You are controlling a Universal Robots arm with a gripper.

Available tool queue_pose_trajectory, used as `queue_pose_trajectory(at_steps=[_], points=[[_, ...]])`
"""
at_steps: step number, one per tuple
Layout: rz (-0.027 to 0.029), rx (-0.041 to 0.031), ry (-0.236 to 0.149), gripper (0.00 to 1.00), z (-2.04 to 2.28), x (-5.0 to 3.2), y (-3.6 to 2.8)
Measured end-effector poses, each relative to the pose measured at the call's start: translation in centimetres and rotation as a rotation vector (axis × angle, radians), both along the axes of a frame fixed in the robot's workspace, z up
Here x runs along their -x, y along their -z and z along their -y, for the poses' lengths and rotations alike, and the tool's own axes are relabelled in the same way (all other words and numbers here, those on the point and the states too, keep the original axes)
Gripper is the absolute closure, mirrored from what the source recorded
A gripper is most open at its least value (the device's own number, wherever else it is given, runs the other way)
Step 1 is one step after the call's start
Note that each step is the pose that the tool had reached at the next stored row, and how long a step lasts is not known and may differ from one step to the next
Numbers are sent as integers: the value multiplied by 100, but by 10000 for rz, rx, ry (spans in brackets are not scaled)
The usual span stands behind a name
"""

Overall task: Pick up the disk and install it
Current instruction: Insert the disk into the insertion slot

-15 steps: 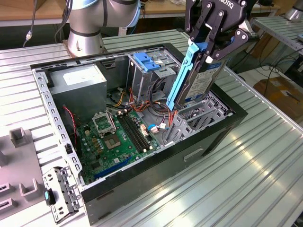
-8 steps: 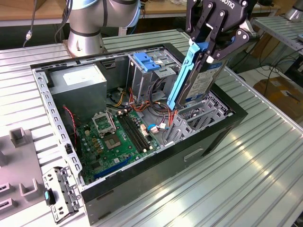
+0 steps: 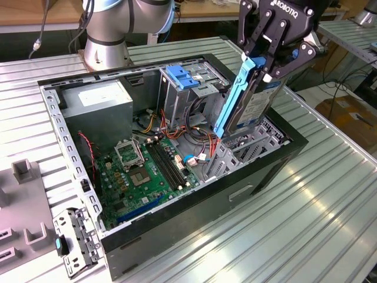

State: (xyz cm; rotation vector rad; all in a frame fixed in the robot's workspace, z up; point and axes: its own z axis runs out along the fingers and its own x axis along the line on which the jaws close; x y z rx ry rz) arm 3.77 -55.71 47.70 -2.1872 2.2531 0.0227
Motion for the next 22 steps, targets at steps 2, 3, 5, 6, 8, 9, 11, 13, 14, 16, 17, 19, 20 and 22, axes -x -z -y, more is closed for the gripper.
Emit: queue_pose_trajectory(at_steps=[2, 3, 5, 6, 8, 9, 11, 13, 14, 16, 17, 19, 20, 22], points=[[0, 1, -27, 63, 6, -65, 21], [0, 2, -36, 63, 9, -74, 29], [1, 2, -74, 63, 14, -94, 46], [4, 2, -100, 63, 16, -103, 53], [13, 4, -176, 63, 25, -118, 68], [25, 0, -246, 63, 31, -123, 80], [52, 0, -424, 63, 49, -134, 108], [53, 4, -428, 63, 57, -141, 124], [52, 18, -428, 63, 57, -143, 131], [51, 79, -433, 63, 58, -152, 150], [53, 92, -435, 63, 58, -156, 158], [65, 114, -439, 63, 57, -171, 184], [68, 125, -440, 63, 57, -180, 195], [75, 136, -445, 63, 57, -191, 214]])
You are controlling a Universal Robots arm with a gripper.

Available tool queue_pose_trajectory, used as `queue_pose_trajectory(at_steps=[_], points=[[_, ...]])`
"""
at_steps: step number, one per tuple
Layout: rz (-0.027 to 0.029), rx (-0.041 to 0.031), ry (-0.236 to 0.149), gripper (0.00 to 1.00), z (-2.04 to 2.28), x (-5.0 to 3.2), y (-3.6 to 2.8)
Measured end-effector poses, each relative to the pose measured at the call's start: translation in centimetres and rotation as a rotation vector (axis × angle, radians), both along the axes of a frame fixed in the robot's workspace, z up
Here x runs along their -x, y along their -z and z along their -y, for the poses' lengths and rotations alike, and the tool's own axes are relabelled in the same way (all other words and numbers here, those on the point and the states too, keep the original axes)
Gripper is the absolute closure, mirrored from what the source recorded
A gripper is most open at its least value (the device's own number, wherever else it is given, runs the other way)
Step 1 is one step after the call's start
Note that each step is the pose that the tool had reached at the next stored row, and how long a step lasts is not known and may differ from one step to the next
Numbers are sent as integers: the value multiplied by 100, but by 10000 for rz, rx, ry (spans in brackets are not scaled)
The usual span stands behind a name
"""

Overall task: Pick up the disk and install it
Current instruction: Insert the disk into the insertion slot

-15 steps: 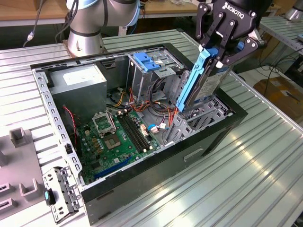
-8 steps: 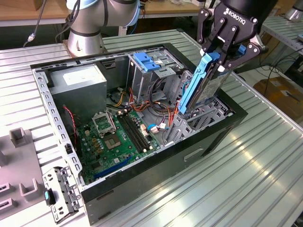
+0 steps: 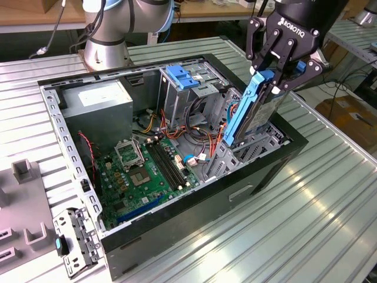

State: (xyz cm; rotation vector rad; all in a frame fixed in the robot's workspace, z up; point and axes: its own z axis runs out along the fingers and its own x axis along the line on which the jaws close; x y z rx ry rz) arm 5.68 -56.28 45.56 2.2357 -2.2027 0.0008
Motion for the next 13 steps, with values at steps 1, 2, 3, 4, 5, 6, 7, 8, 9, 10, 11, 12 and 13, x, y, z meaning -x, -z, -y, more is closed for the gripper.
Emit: queue_pose_trajectory(at_steps=[1, 2, 3, 4, 5, 6, 7, 8, 9, 10, 11, 12, 13], points=[[3, 1, -1, 63, 0, -2, 7], [6, 2, -2, 63, 0, -3, 12], [9, 0, -5, 63, -2, -4, 18], [10, 0, -7, 63, -4, -4, 23], [10, 1, -8, 63, -8, -5, 27], [11, 0, -8, 63, -11, -6, 34], [11, -2, -7, 63, -12, -6, 40], [11, 0, -7, 63, -15, -7, 46], [11, 1, -7, 63, -16, -7, 51], [11, 1, -8, 63, -17, -7, 58], [11, 1, -8, 63, -17, -9, 64], [11, 1, -10, 63, -17, -17, 73], [11, 1, -5, 63, -17, -24, 80]])
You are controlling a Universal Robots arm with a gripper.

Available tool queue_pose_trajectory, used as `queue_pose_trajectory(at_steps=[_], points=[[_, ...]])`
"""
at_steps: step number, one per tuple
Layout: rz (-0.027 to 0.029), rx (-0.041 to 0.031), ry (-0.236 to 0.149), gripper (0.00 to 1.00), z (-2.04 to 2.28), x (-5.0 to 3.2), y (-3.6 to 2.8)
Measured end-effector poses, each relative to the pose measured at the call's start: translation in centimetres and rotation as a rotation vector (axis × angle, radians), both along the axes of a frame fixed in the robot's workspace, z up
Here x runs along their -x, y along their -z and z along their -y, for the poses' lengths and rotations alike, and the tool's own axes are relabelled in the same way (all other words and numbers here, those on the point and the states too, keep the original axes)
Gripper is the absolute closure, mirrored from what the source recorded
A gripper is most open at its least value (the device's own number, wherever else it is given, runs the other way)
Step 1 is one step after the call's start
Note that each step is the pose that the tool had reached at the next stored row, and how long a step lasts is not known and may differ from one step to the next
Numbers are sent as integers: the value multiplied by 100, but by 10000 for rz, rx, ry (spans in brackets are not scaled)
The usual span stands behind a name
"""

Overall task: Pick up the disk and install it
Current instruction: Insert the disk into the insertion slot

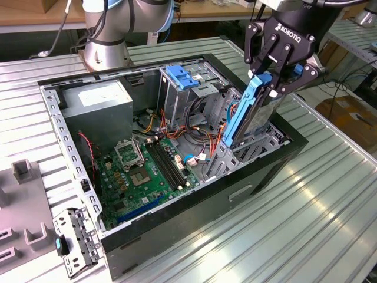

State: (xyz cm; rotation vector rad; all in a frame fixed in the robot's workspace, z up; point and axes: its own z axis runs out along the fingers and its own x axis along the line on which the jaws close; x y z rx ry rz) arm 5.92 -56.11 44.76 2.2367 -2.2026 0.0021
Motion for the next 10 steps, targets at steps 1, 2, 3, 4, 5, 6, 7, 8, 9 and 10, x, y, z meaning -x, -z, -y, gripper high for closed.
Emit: queue_pose_trajectory(at_steps=[1, 2, 3, 4, 5, 6, 7, 8, 9, 10], points=[[0, 1, 7, 63, 0, -5, 5], [0, 1, 11, 63, 0, -6, 9], [0, -1, 13, 63, 0, -6, 14], [-1, 3, 14, 63, 0, -7, 23], [-1, 7, 13, 63, 0, -7, 29], [-1, 8, 13, 63, 0, -7, 36], [0, 4, 14, 63, 0, -7, 46], [0, 6, 19, 63, 0, -7, 50], [2, 5, 27, 63, 0, -8, 54], [2, 0, 34, 63, 1, -8, 57]])
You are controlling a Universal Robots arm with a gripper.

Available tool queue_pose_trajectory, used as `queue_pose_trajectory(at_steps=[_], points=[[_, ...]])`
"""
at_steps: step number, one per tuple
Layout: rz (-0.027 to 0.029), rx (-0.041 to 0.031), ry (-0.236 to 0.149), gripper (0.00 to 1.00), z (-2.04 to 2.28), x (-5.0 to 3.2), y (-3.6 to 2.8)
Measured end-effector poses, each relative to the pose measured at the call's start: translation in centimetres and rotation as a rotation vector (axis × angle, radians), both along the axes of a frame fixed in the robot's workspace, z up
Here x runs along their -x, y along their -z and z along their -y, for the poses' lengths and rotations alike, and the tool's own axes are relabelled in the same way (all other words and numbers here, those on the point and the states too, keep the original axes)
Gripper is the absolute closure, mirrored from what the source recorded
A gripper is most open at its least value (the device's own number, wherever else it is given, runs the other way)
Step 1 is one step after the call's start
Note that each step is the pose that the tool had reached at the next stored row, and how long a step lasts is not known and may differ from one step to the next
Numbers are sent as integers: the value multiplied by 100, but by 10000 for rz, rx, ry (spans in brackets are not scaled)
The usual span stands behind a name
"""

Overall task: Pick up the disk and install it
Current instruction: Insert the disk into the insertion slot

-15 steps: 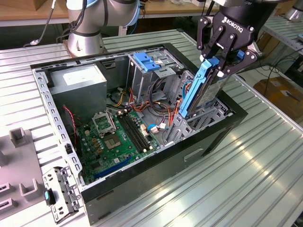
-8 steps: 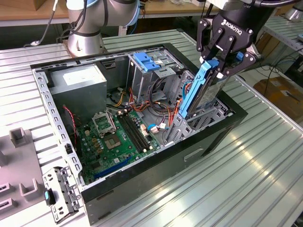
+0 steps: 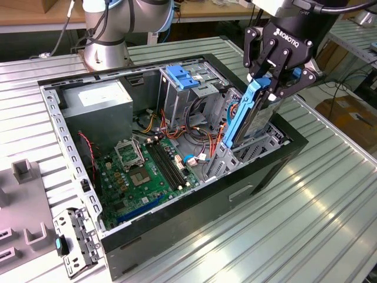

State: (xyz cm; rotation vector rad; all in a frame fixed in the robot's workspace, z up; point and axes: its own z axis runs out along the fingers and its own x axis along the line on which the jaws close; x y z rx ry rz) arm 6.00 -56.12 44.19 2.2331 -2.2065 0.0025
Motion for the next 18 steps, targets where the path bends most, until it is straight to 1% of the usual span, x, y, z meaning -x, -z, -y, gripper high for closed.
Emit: queue_pose_trajectory(at_steps=[5, 8, 18], points=[[-2, 7, 23, 63, -1, 0, -2], [-13, 8, 103, 63, -1, 1, -3], [-15, 7, 182, 63, -1, 0, 7]])
